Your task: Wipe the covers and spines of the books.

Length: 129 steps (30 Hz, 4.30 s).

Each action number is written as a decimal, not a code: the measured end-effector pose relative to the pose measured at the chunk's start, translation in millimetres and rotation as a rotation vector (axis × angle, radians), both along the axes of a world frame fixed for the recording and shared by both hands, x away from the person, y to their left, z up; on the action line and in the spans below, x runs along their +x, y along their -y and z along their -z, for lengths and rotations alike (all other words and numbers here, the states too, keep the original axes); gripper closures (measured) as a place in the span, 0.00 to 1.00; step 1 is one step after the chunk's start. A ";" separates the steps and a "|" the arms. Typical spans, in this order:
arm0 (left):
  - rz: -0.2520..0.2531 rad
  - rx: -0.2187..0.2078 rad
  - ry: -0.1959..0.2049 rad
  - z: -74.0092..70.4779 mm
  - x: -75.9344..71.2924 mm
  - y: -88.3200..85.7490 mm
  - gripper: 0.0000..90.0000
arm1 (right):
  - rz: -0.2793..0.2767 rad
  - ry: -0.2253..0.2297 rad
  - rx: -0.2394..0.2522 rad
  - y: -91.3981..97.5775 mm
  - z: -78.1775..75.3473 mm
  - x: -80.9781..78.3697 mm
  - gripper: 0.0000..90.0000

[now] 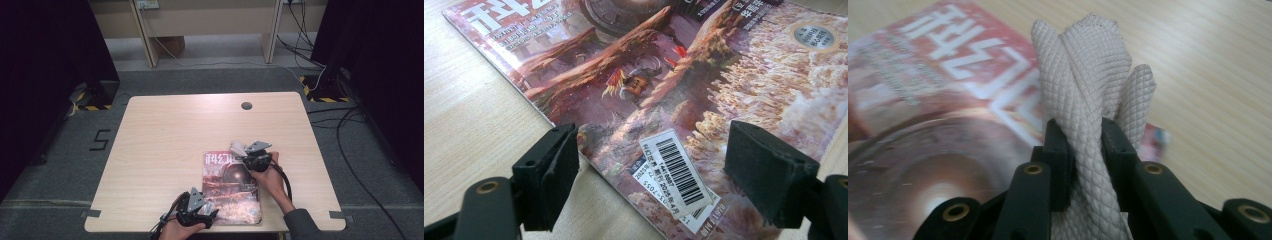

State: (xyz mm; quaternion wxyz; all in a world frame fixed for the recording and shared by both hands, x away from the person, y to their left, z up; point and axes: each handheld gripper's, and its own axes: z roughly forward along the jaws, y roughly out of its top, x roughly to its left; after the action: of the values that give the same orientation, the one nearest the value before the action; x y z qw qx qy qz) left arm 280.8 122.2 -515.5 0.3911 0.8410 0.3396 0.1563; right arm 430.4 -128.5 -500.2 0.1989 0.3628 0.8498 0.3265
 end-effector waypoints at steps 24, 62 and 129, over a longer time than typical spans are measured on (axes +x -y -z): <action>0.001 -0.001 0.001 0.1 0.0 0.0 0.23 | 0.114 0.053 -0.025 12.9 2.2 15.6 0.86; -0.003 0.002 0.003 0.6 0.3 -0.1 0.21 | -0.183 -0.013 0.026 -91.3 3.0 -5.1 0.86; 0.006 0.027 0.005 -1.5 -7.2 -7.6 0.21 | 0.051 0.014 -0.047 16.6 -1.7 -13.2 0.85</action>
State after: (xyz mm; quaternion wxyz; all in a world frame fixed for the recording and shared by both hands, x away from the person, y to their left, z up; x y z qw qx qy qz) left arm 273.6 129.8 -514.1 0.3809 0.8469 0.3340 0.1619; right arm 417.3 -145.1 -498.4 0.2216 0.3775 0.8463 0.3036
